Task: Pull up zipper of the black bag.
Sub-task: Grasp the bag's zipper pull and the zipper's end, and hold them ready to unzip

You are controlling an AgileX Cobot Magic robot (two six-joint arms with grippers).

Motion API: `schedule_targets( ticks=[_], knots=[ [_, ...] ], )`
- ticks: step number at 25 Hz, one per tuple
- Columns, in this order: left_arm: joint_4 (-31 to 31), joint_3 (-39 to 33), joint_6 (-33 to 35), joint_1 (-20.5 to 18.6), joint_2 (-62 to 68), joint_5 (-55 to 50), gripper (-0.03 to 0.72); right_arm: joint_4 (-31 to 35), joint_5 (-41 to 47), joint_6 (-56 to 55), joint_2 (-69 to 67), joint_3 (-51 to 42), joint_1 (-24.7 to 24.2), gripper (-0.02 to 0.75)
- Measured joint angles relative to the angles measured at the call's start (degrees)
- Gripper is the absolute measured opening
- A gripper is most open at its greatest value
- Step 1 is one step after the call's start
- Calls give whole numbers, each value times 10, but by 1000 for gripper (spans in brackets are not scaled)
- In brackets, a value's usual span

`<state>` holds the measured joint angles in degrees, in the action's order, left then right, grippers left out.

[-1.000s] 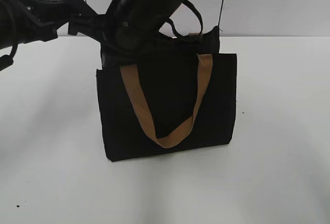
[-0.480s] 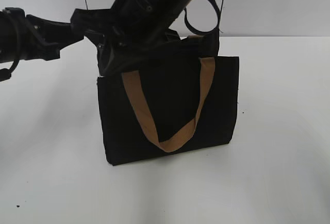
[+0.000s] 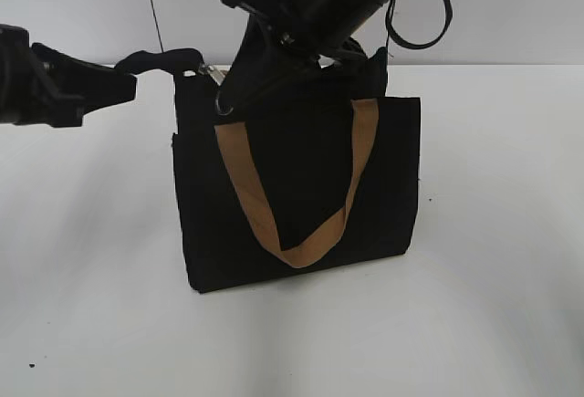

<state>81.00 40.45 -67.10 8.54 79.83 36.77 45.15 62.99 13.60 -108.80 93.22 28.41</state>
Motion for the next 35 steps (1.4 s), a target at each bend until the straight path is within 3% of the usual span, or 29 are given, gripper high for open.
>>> schedule_targets(
  ticks=[5, 10, 17, 24, 35],
  knots=[
    [150, 0, -165, 0, -35, -3, 34, 30, 27, 43, -14, 0, -2, -10],
    [186, 0, -283, -11, -68, 17, 34, 34, 31, 53, -26, 0, -2, -10],
    [190, 0, -304, -24, -81, 20, 34, 33, 36, 53, -26, 0, -22, -11],
    [191, 0, -305, -24, -58, -16, 34, -18, 45, 50, -26, 1, -34, -11],
    [191, -1, -305, -24, -14, -60, 34, -153, 52, 11, -26, 24, -34, -11]
  ],
)
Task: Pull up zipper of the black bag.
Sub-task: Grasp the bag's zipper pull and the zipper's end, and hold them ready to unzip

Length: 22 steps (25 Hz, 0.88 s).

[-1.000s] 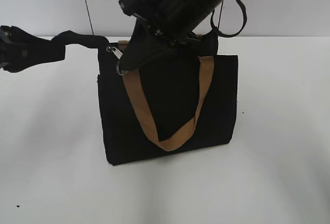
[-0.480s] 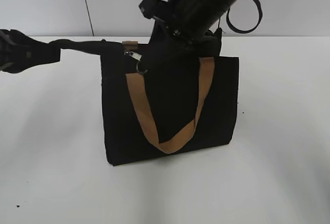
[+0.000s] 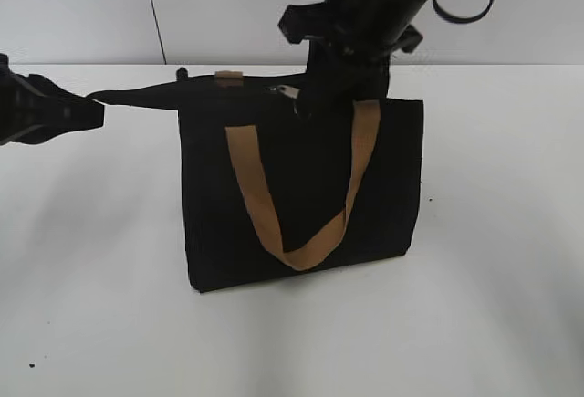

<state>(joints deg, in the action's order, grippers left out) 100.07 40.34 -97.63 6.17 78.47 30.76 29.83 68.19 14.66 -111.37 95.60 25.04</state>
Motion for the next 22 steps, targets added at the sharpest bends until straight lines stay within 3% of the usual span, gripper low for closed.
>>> schedule_targets(
  ticks=[8, 22],
  knots=[
    [-1, 0, 0, 0, 18, -15, 34, -75, 14, -28, 0, 103, -21, -13],
    [-1, 0, 0, -1, 19, -38, 34, -184, 15, -48, 0, 107, -40, -13]
  ],
)
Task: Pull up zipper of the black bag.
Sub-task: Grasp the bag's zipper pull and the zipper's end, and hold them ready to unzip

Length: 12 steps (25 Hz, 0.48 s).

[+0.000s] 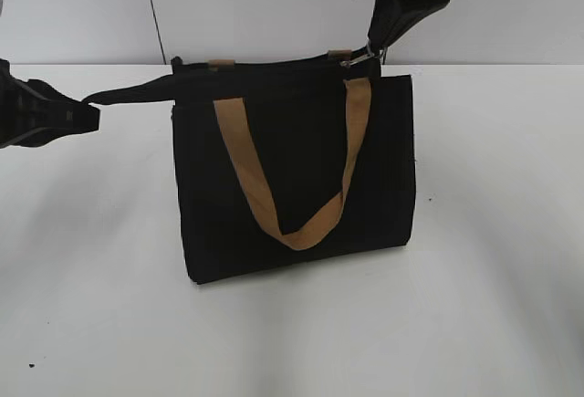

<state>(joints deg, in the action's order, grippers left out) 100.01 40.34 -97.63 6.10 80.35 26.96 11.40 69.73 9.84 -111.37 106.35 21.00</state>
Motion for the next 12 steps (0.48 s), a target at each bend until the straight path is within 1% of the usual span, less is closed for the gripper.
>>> schedule_targets(
  ticks=[5, 9, 10, 11, 12],
  knots=[
    [0, 0, 0, 0, 0, -1, 34, -21, 0, -4, 0, 0, 0, -13],
    [0, 0, 0, 0, 0, -8, 38, -12, 0, -10, 0, 0, 0, -6],
    [0, 0, 0, 0, 0, -10, 48, -7, 0, -11, 0, 0, 0, 9],
    [0, 0, 0, 0, 0, -14, 76, -3, 0, -11, 0, 0, 0, 38],
    [0, 0, 0, 0, 0, -18, 129, 3, 0, -11, 0, 0, 0, 77]
  ],
)
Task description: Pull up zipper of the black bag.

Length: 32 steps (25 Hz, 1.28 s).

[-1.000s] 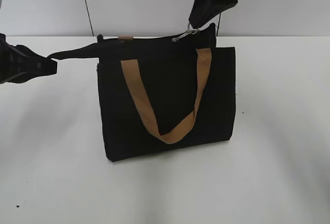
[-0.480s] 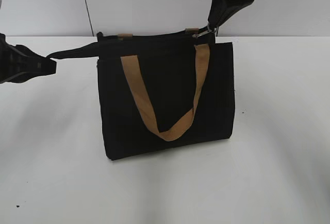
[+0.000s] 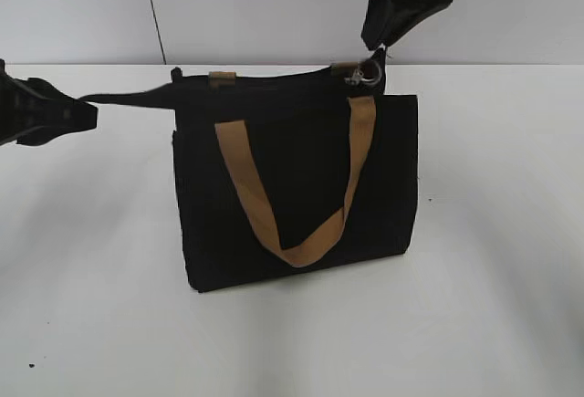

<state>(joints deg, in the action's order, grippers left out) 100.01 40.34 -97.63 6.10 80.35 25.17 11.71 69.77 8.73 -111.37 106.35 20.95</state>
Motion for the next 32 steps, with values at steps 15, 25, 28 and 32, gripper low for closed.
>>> schedule_targets(
  ticks=[15, 25, 28, 32],
  knots=[
    [0, 0, -49, 4, -1, -54, 588, -68, 0, -18, 71, 0, 8, 550],
    [-5, 0, -67, 161, -19, -280, 573, -147, 1, -45, 153, 0, 65, 526],
    [-13, 0, -37, 174, -13, -341, 542, -162, 1, -48, 172, 0, 68, 525],
    [-167, 0, 151, 175, 17, -419, 518, -177, 1, -54, 192, 0, 68, 525]
  ],
)
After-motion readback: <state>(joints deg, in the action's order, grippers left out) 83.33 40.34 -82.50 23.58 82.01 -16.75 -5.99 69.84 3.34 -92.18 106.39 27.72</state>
